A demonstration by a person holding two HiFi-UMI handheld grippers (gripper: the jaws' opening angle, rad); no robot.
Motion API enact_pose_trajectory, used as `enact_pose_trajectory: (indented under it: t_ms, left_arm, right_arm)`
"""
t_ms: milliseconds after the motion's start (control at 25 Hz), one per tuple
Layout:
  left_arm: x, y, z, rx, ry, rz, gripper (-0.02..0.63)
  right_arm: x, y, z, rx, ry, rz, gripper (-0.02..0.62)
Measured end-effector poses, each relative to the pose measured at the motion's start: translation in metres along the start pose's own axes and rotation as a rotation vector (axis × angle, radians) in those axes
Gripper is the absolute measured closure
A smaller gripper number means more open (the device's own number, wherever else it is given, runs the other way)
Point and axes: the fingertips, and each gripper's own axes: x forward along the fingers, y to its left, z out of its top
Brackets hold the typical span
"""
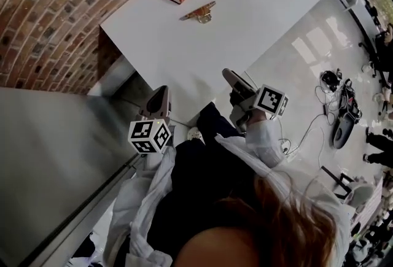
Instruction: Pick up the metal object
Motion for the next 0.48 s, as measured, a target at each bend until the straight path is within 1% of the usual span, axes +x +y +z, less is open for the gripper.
enact_pose_trajectory:
  t_ms: [120,240,360,480]
  left_arm:
    - [0.027,0.006,0.013,-0.003,-0.004,0.020,0.583]
    - [0.050,0.012,0.023,-0.016,-0.006,0.048,0.584]
    - [0.068,0.017,0.028,-0.029,0.000,0.075,0.583]
    - [0.083,0.023,0.031,-0.040,0.003,0.103,0.584]
  right_arm:
    - [0.023,-0.010,0.026,0.009,0.021,-0.002,0.357]
    - [0.048,-0.012,0.050,0.034,0.042,0.037,0.357]
    - [0.066,-0.027,0.069,0.031,0.072,-0.013,0.357]
    - [0.089,-0.033,0.085,0.071,0.090,0.009,0.357]
